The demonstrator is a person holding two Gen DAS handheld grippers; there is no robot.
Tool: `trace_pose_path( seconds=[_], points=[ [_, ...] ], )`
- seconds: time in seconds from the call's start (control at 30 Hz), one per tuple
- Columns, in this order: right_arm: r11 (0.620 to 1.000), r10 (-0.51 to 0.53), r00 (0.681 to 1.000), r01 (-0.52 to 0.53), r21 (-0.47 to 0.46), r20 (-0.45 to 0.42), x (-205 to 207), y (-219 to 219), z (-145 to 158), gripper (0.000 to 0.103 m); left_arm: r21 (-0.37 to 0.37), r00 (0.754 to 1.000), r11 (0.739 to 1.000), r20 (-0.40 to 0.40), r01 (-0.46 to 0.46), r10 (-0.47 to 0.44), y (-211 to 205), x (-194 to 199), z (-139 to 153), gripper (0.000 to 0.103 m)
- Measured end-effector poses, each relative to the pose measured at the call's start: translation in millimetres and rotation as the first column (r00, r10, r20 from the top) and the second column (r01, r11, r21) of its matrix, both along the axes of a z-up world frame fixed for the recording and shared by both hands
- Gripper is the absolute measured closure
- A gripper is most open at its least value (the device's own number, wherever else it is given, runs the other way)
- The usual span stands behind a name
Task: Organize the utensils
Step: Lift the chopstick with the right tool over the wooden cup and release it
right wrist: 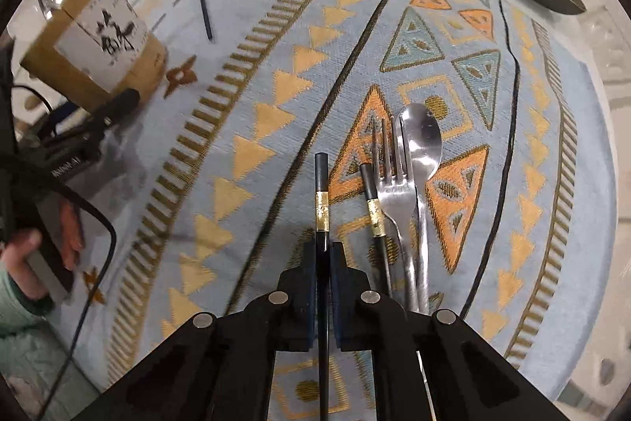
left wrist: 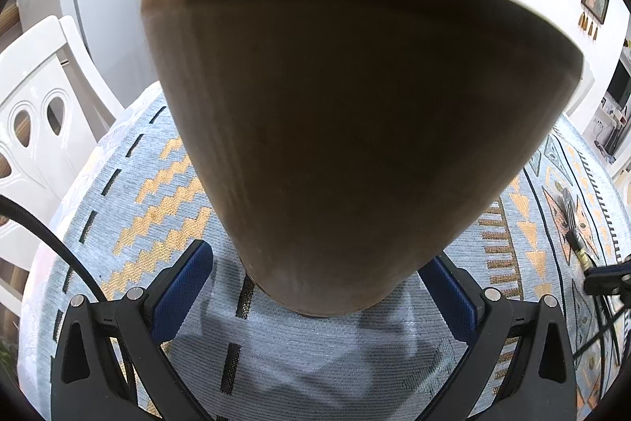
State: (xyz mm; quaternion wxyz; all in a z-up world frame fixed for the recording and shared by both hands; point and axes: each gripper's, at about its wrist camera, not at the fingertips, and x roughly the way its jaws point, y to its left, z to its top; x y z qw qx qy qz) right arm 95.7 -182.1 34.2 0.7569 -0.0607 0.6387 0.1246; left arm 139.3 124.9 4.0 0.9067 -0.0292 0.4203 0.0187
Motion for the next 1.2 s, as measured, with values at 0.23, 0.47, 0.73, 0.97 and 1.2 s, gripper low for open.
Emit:
trace_pose_path(
  seconds=[0.23, 0.47, 0.73, 0.97, 1.2],
  points=[
    [0.983, -0.045, 0.962, -0.006, 0.184, 0.268, -26, 7, 77, 0.097, 0.001, 1.0, 1.0, 0.002, -0.002, 0.002, -1, 0, 0, 0.0],
    [0.968, -0.055, 0.858, -0.08, 0.238, 0.511, -29, 36, 163, 0.097, 0.0, 1.0, 1.0, 0.007, -0.001, 0.001, 0, -1, 0, 0.0],
    [0.931, -0.083, 0.703, -0.198, 0.306, 0.707, -13, 54, 257, 0.097, -0.001, 1.0, 1.0, 0.014, -0.001, 0.001, -1, -5, 4, 0.0],
    [0.88, -0.094, 0.637, -0.305, 0.363, 0.765, 13, 101, 288, 0.097, 0.003, 0.999, 1.0, 0.044, 0.004, -0.004, -5, -13, 10, 0.0],
    [0.845, -0.129, 0.691, -0.299, 0.444, 0.711, 49, 134, 260, 0.097, 0.004, 0.998, 1.0, 0.063, 0.006, -0.006, -5, -21, 13, 0.0]
  ],
)
